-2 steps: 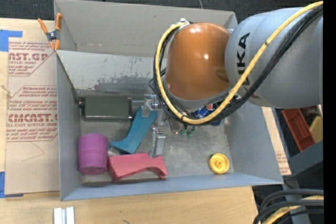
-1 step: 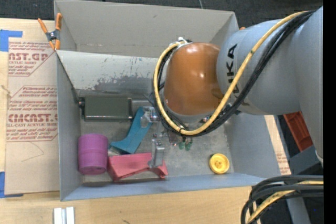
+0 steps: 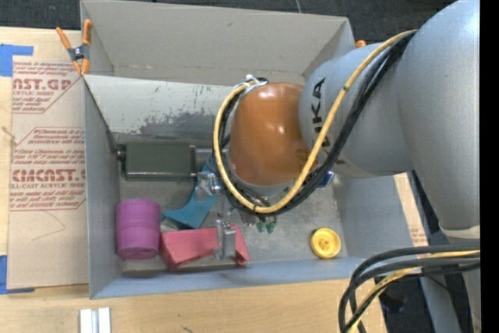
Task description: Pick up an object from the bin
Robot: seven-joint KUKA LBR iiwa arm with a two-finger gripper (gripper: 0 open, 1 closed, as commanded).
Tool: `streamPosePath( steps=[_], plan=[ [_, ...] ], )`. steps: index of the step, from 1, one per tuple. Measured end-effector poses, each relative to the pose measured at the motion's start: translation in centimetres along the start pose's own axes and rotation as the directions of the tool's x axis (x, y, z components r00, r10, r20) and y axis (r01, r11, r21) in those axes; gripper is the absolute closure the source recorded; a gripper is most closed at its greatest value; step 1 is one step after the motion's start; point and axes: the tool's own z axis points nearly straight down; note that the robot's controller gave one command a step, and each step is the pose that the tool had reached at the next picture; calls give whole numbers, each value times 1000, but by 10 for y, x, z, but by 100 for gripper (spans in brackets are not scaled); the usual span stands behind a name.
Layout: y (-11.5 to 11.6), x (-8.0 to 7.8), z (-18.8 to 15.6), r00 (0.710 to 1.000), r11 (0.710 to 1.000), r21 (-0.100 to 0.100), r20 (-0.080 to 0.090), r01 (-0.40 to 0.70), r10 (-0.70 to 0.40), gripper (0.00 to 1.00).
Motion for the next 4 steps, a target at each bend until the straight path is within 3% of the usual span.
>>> streamPosePath(
  steps=[1,2,4],
  plan=[
    [29,-7,25,995,995,1,2,98,-98,0],
    [71,-13,50,999,999,-4,21,33,-33,100],
    [71,-13,50,999,999,-4,21,33,-32,100]
  ],
)
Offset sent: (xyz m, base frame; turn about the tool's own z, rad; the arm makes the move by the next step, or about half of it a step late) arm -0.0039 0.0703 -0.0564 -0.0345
